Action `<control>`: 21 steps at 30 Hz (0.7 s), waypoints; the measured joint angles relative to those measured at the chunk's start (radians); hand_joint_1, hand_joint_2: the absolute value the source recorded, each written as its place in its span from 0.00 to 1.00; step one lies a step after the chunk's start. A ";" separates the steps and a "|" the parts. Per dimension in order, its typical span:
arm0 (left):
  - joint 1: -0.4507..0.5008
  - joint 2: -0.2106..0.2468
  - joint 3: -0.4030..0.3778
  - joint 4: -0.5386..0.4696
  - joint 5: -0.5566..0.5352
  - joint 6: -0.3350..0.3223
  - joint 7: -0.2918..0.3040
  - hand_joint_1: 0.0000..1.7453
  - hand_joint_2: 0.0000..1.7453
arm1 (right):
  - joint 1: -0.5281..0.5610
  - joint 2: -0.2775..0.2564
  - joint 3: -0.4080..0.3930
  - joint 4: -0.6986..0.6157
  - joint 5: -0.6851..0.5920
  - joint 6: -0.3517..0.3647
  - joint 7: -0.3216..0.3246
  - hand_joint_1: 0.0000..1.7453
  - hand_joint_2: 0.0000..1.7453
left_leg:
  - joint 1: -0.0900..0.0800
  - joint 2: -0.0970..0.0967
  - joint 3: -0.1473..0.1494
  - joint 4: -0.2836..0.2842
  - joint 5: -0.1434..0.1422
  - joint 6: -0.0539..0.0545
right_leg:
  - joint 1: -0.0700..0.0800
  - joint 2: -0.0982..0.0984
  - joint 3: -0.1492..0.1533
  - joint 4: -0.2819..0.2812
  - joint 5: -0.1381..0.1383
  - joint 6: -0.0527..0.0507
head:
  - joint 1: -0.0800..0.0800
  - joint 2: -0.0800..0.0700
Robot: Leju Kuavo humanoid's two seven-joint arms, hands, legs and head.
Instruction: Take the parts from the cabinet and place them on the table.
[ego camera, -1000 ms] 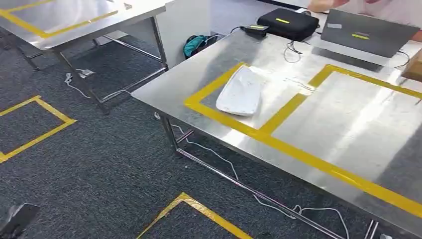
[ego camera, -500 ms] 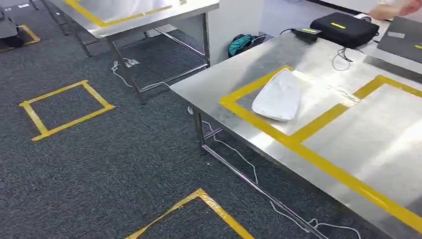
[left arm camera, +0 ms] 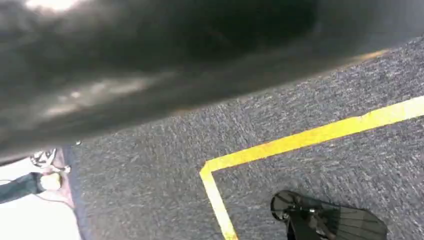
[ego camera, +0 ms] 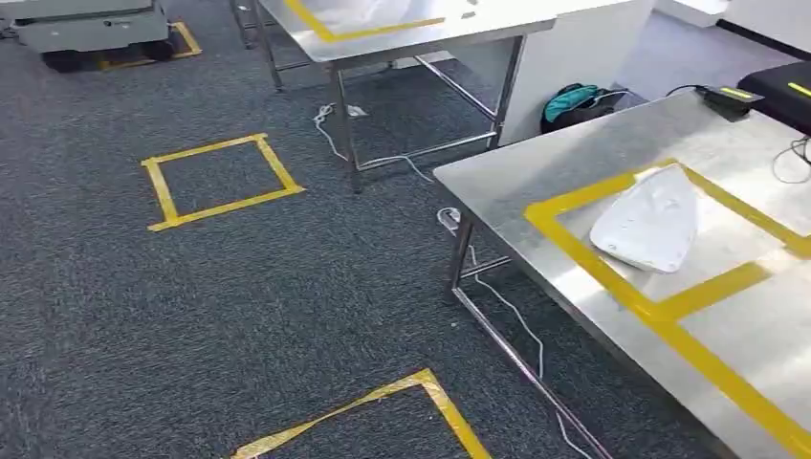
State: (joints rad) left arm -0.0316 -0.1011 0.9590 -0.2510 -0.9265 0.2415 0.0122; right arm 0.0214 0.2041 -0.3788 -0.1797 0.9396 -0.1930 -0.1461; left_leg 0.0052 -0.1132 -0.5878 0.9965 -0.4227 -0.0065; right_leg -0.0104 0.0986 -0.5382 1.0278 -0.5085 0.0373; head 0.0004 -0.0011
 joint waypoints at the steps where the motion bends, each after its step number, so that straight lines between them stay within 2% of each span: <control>1: -0.001 0.001 -0.007 0.000 -0.017 0.000 -0.001 0.00 0.00 | -0.001 0.002 0.000 0.001 0.000 0.000 -0.003 0.00 0.00 | 0.002 -0.014 -0.004 0.001 0.002 -0.006 | -0.001 -0.014 0.000 -0.003 0.005 -0.003 | -0.002 0.000; 2: 0.002 0.003 -0.018 0.000 -0.033 0.000 0.001 0.00 0.00 | -0.003 0.002 0.000 0.001 -0.001 0.000 -0.004 0.00 0.00 | 0.005 -0.021 -0.006 -0.004 0.006 -0.013 | 0.004 -0.024 -0.001 -0.001 0.005 -0.007 | -0.002 0.000; 4: 0.011 0.008 -0.031 0.005 -0.056 -0.010 0.019 0.00 0.00 | -0.005 0.002 0.000 0.001 -0.002 0.001 -0.005 0.00 0.00 | 0.010 -0.041 -0.010 -0.012 0.015 -0.029 | 0.007 -0.045 0.009 -0.005 0.012 -0.024 | -0.002 0.000; 5: 0.012 0.010 -0.039 0.007 -0.062 -0.017 0.027 0.00 0.00 | -0.006 0.002 0.000 0.001 -0.002 0.001 -0.005 0.00 0.00 | 0.008 -0.001 -0.013 -0.002 0.007 -0.028 | 0.003 -0.060 0.011 -0.011 0.019 -0.033 | -0.001 0.000; 6: 0.013 0.009 -0.047 0.010 -0.068 -0.022 0.036 0.00 0.00 | -0.006 0.002 0.000 0.001 -0.003 0.001 -0.006 0.00 0.00 | 0.000 0.054 -0.027 0.027 -0.020 -0.031 | 0.004 -0.069 0.011 -0.013 0.021 -0.037 | -0.007 0.000; 7: 0.010 0.009 -0.051 0.012 -0.070 -0.027 0.039 0.00 0.00 | -0.004 0.002 0.000 0.001 -0.004 0.001 -0.006 0.00 0.00 | 0.000 0.079 -0.057 0.090 -0.060 -0.034 | 0.007 -0.082 0.010 -0.013 0.020 -0.042 | -0.010 0.000; 9: 0.005 0.009 -0.055 0.013 -0.066 -0.036 0.047 0.00 0.00 | 0.000 0.002 0.000 0.001 -0.006 0.001 -0.006 0.00 0.00 | 0.001 0.098 -0.136 0.261 -0.136 -0.037 | 0.011 -0.119 0.009 -0.013 0.018 -0.046 | -0.008 0.000; 10: 0.006 0.010 -0.056 0.013 -0.066 -0.039 0.050 0.00 0.00 | -0.001 0.002 -0.001 0.001 -0.008 0.001 -0.006 0.00 0.00 | 0.001 0.100 -0.156 0.306 -0.146 -0.038 | 0.011 -0.134 0.008 -0.012 0.017 -0.046 | -0.008 0.000; 11: 0.009 0.010 -0.058 0.013 -0.066 -0.042 0.051 0.00 0.00 | -0.002 0.002 -0.001 0.001 -0.008 0.001 -0.006 0.00 0.00 | 0.001 0.101 -0.151 0.300 -0.130 -0.038 | 0.011 -0.148 0.009 -0.012 0.016 -0.046 | -0.009 0.000; 12: 0.011 0.012 -0.059 0.013 -0.066 -0.044 0.051 0.00 0.00 | -0.004 0.002 -0.001 0.001 -0.009 0.001 -0.006 0.00 0.00 | 0.001 0.103 -0.125 0.254 -0.098 -0.037 | 0.011 -0.160 0.010 -0.012 0.015 -0.045 | -0.010 0.000; 13: 0.012 0.013 -0.059 0.013 -0.066 -0.045 0.052 0.00 0.00 | -0.004 0.002 -0.001 0.001 -0.010 0.001 -0.007 0.00 0.00 | 0.001 0.113 -0.079 0.168 -0.054 -0.035 | 0.011 -0.173 0.012 -0.012 0.014 -0.044 | -0.009 0.000; 14: 0.011 0.015 -0.060 0.013 -0.066 -0.045 0.052 0.00 0.00 | -0.005 0.002 -0.001 0.001 -0.011 0.001 -0.007 0.00 0.00 | 0.000 0.140 -0.024 0.072 -0.017 -0.032 | 0.011 -0.186 0.016 -0.012 0.011 -0.040 | -0.009 0.000; 15: 0.010 0.015 -0.062 0.013 -0.066 -0.045 0.052 0.00 0.00 | -0.005 0.002 -0.001 0.001 -0.012 0.001 -0.008 0.00 0.00 | -0.005 0.207 0.015 0.005 -0.009 -0.029 | 0.015 -0.196 0.020 -0.012 0.007 -0.036 | -0.010 0.000; 16: 0.006 0.016 -0.063 0.013 -0.066 -0.045 0.052 0.00 0.00 | -0.005 0.002 -0.001 0.001 -0.013 0.001 -0.008 0.00 0.00 | -0.008 0.209 0.019 -0.007 -0.010 -0.023 | 0.024 -0.206 0.010 -0.007 -0.001 -0.028 | -0.008 0.000; 17: 0.005 0.016 -0.065 0.013 -0.066 -0.045 0.052 0.00 0.00 | -0.005 0.002 -0.001 0.001 -0.013 0.001 -0.009 0.00 0.00 | -0.009 0.193 0.017 -0.008 -0.010 -0.019 | 0.024 -0.214 0.016 -0.011 -0.003 -0.026 | -0.002 0.000; 19: 0.009 0.018 -0.066 0.013 -0.068 -0.045 0.051 0.00 0.00 | -0.007 0.002 -0.001 0.001 -0.016 0.001 -0.011 0.00 0.00 | -0.014 0.168 0.012 -0.008 -0.013 -0.010 | 0.022 -0.239 0.036 -0.020 -0.004 -0.018 | -0.004 0.000; 20: 0.009 0.018 -0.066 0.013 -0.069 -0.044 0.051 0.00 0.00 | -0.008 0.002 -0.001 0.001 -0.016 0.001 -0.014 0.00 0.00 | -0.006 0.154 0.016 -0.015 -0.005 0.000 | 0.020 -0.244 0.036 -0.017 -0.009 -0.011 | -0.005 0.000; 21: 0.011 0.015 -0.067 0.013 -0.070 -0.042 0.051 0.00 0.00 | -0.010 0.002 0.000 0.001 -0.016 0.001 -0.016 0.00 0.00 | -0.003 0.142 0.016 -0.016 -0.003 0.003 | 0.017 -0.178 0.024 0.006 -0.027 -0.002 | -0.001 0.000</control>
State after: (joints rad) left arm -0.0208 -0.0862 0.8919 -0.2384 -0.9960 0.1999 0.0629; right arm 0.0116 0.2064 -0.3792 -0.1785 0.9236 -0.1923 -0.1618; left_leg 0.0023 0.0288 -0.5722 0.9807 -0.4258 -0.0033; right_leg 0.0062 -0.0795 -0.5144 1.0334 -0.5353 0.0350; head -0.0007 -0.0011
